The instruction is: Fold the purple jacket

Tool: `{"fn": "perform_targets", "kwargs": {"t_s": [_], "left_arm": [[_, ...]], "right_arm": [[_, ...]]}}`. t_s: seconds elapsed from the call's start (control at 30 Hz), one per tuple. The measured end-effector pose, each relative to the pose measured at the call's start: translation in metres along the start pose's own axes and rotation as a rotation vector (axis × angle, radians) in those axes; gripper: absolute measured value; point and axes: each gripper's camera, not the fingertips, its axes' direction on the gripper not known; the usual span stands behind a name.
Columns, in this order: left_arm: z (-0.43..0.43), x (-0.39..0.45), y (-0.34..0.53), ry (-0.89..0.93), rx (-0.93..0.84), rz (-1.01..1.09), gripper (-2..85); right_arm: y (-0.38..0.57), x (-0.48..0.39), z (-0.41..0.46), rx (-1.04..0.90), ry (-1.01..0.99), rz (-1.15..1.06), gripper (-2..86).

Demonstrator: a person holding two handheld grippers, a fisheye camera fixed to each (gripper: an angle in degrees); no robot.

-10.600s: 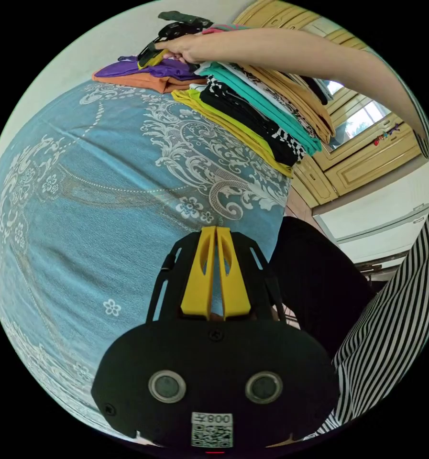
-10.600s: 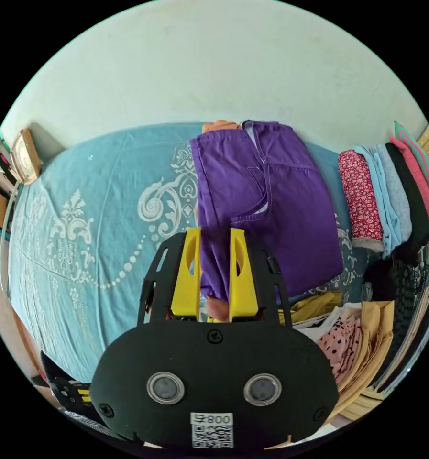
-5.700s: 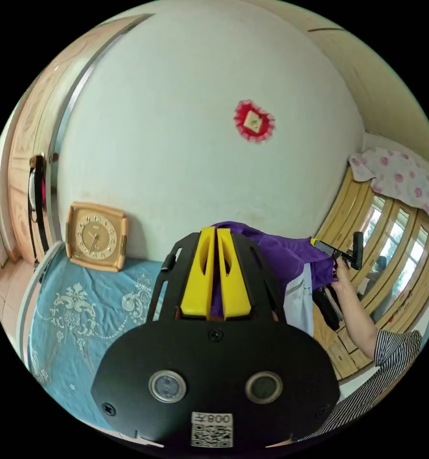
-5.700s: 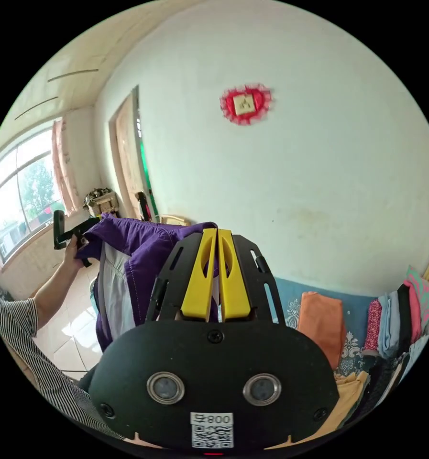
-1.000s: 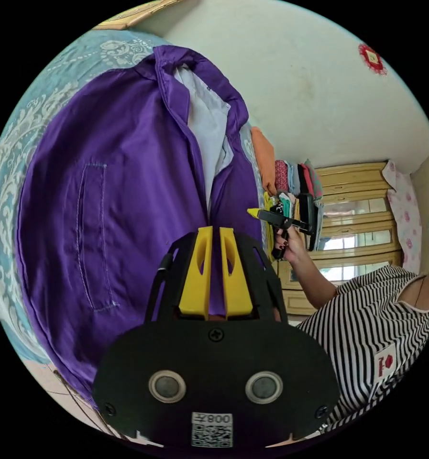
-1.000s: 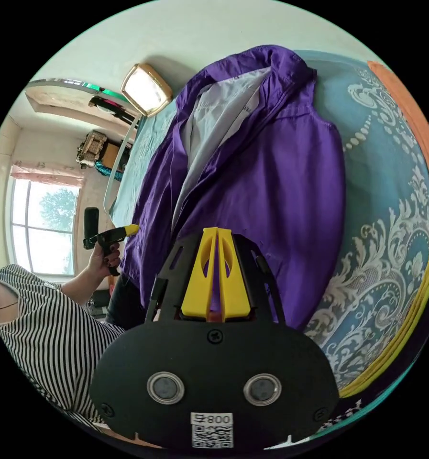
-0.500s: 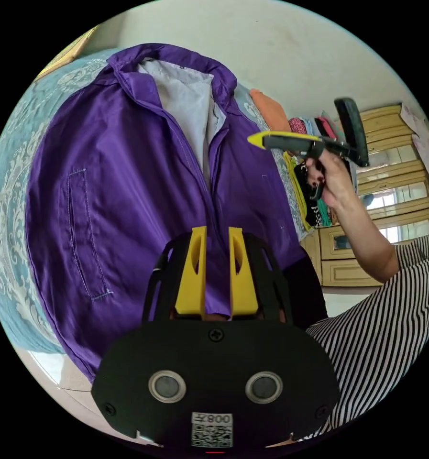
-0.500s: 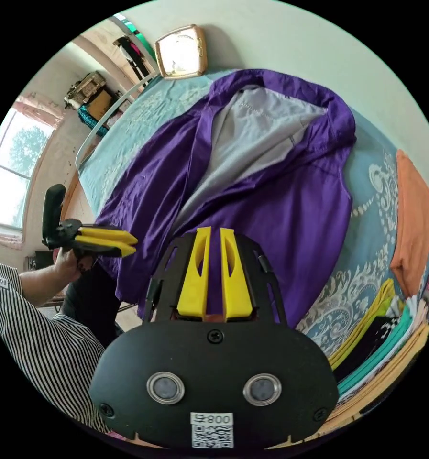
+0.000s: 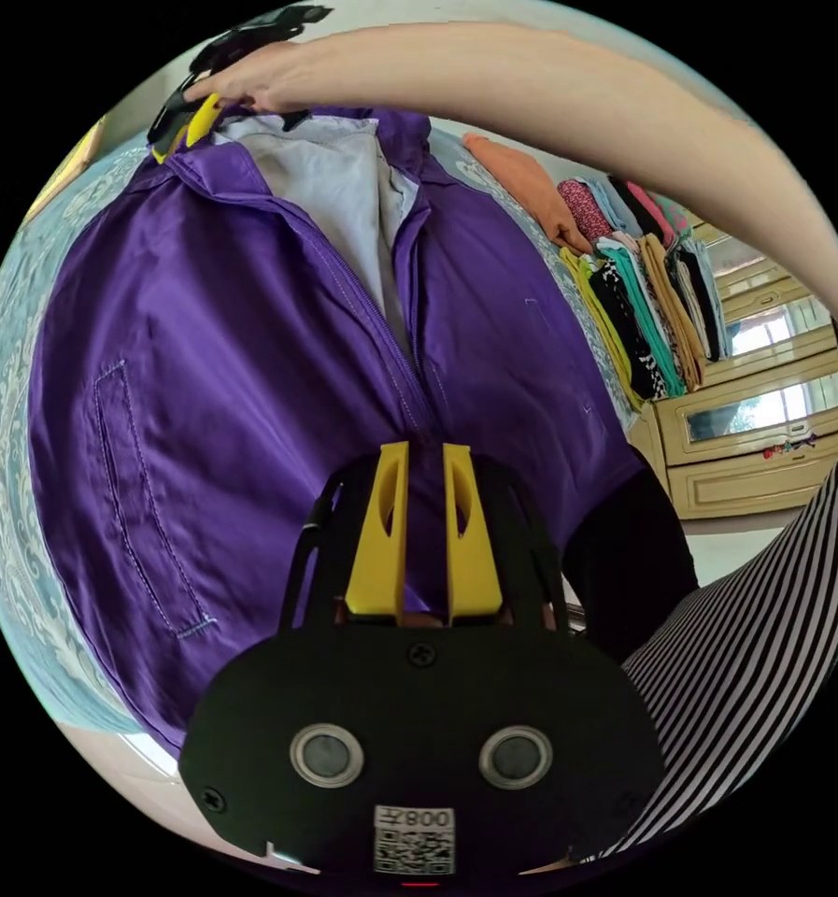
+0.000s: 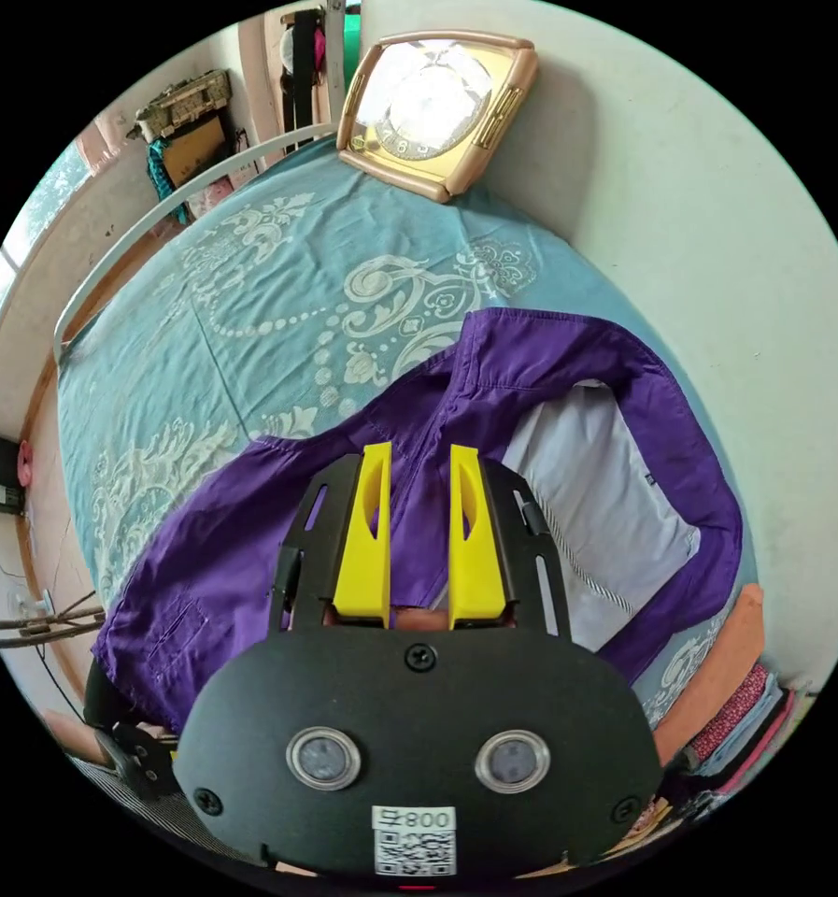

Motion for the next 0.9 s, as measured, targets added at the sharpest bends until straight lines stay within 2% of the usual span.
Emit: {"fn": "perform_targets", "kwargs": {"t_s": [0.1, 0.27, 0.43, 0.53, 0.73, 0.9], "left_arm": [[0.001, -0.002, 0.007, -0.008, 0.014, 0.006, 2.9], [-0.003, -0.012, 0.018, 0.067, 0.034, -0.023, 1.6], [-0.022, -0.006, 0.033, 0.029, 0.075, 0.018, 1.1], [-0.027, -0.003, 0.037, 0.019, 0.066, 0.047, 1.1], [-0.018, -0.009, 0.041, 0.059, -0.011, 0.047, 1.2], [-0.028, -0.016, 0.045, 0.097, -0.020, 0.032, 1.3]], "right_arm": [[-0.014, 0.004, 0.031, -0.081, 0.017, 0.008, 8.2], [-0.006, 0.024, 0.017, 0.004, -0.033, 0.050, 1.9], [0.030, 0.098, -0.031, 0.184, -0.297, 0.169, 1.0], [0.064, 0.150, -0.044, 0.249, -0.361, 0.274, 0.8], [0.126, 0.230, 0.016, 0.151, -0.470, 0.533, 0.6], [0.143, 0.250, 0.036, 0.163, -0.523, 0.604, 0.4]]}}
